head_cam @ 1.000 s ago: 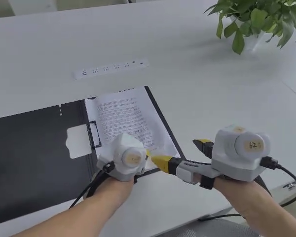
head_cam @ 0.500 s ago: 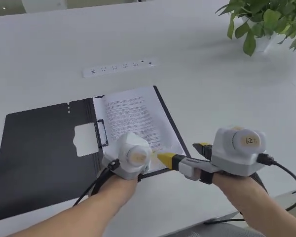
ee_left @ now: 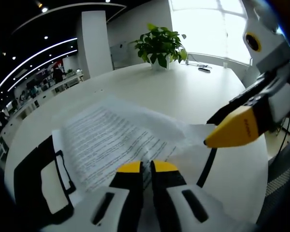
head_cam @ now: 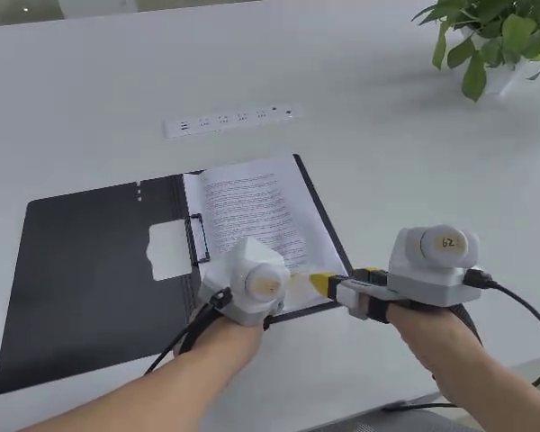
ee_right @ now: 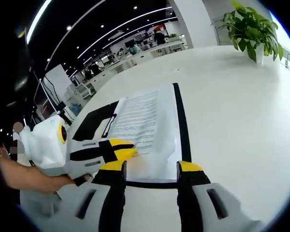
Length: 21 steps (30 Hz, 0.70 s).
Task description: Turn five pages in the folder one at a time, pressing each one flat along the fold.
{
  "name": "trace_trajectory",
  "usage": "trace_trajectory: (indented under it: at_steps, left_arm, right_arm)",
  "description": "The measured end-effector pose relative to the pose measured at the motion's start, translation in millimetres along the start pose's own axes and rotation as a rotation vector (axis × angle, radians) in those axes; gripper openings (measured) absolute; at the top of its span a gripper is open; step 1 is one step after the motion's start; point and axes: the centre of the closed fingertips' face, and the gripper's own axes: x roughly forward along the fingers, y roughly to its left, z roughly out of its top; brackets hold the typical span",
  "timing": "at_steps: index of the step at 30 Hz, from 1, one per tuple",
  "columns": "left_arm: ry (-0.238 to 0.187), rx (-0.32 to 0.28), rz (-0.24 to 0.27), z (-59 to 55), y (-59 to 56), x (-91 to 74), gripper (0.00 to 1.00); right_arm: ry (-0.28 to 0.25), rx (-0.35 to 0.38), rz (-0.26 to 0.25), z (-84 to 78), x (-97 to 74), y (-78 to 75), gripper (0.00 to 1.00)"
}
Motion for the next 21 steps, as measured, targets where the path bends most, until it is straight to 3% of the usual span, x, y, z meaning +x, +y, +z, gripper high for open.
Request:
trace_trajectory:
  at_steps: [10, 19, 21]
  left_arm:
    - [-0.001, 0.001, 0.002, 1.1, -0.2, -0.3, 0.05]
    - [0.002, -0.002, 0.004, 1.8, 0.1, -0.5, 0.05]
    - [0.002, -0.009, 0.007, 2.0, 0.1, -0.5, 0.05]
  right_arm:
    - [0.013, 0.024, -0.012, -2.8, 3.2, -7.9, 0.22]
    - [0.009, 0.013, -0.042, -0.7, 5.3, -13.1, 0.01]
    - [0.006, 0.017, -0.043, -0.4, 5.6, -13.4, 0.0]
